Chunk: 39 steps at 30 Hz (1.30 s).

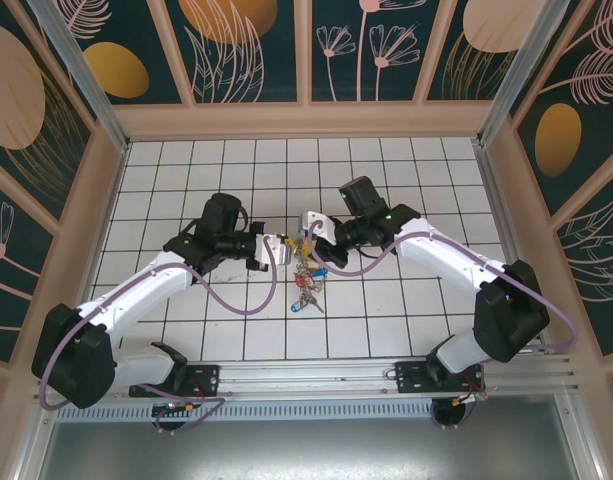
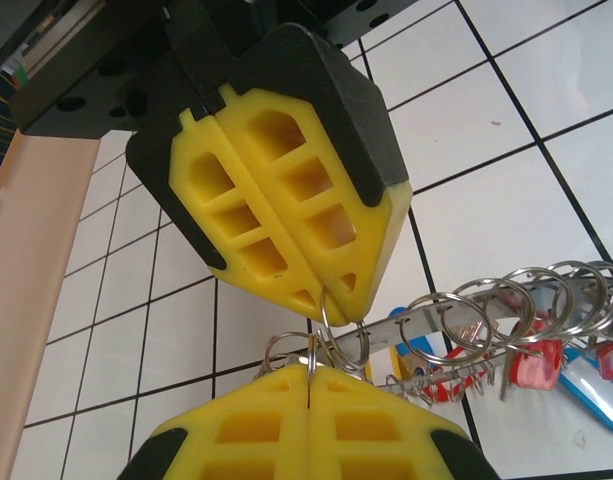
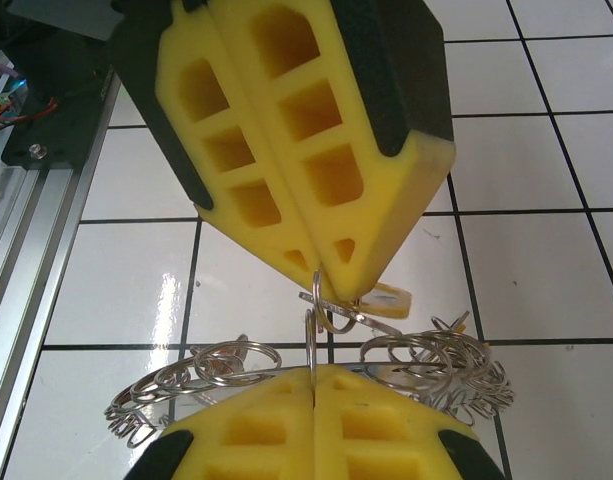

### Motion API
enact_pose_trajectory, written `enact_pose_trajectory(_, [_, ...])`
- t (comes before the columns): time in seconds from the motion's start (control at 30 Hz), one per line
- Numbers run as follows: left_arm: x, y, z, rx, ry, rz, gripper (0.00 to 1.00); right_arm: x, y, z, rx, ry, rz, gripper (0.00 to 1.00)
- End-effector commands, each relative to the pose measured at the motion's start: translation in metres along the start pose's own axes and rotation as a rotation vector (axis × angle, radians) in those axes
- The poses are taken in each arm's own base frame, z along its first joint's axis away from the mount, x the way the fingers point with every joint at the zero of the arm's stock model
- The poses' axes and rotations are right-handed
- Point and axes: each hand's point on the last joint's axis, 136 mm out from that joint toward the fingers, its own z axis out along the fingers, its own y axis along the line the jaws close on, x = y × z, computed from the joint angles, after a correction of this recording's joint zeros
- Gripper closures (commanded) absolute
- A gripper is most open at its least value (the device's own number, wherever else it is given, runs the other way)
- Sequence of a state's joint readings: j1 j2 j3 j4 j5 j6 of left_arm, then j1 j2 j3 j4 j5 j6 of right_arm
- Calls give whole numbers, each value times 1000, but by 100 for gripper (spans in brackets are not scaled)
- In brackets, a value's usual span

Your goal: Put the keys on the keyring

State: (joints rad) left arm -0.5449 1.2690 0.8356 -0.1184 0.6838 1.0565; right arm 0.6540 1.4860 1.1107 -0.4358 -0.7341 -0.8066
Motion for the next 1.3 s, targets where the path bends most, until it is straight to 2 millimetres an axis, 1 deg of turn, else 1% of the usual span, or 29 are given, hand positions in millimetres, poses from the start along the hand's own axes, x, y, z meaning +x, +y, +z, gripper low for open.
enact_pose_trajectory(0.0, [-3, -3, 3, 18, -39, -11, 100, -21, 3, -2, -24, -50, -53, 100])
enact_pose_trajectory(0.2, [-6, -5, 4, 32, -60, -6, 100, -21, 2, -2, -3, -54, -61, 100])
enact_pose_trajectory(0.3, [-4, -12, 5, 61, -63, 6, 100, -22, 0, -4, 4, -55, -51, 100])
enact_pose_trajectory(0.5, [-6, -16, 6, 72, -72, 16, 100, -16, -3, -5, 0, -40, -15, 100])
enact_pose_trajectory(0.73, [1, -24, 11, 92, -35, 46, 100, -21, -9, -16, 3, -85, 16, 100])
enact_pose_trajectory(0.83, [-2, -24, 9, 78, -43, 65, 100, -19, -12, -20, 4, -88, 33, 100])
enact_pose_trajectory(0.97, [-6, -25, 8, 76, -60, 70, 100, -19, -11, -20, -11, -98, 37, 100])
enact_pose_trajectory(1.27, [-4, -29, 10, 81, -57, 77, 100, -26, -9, -25, -13, -137, 26, 100])
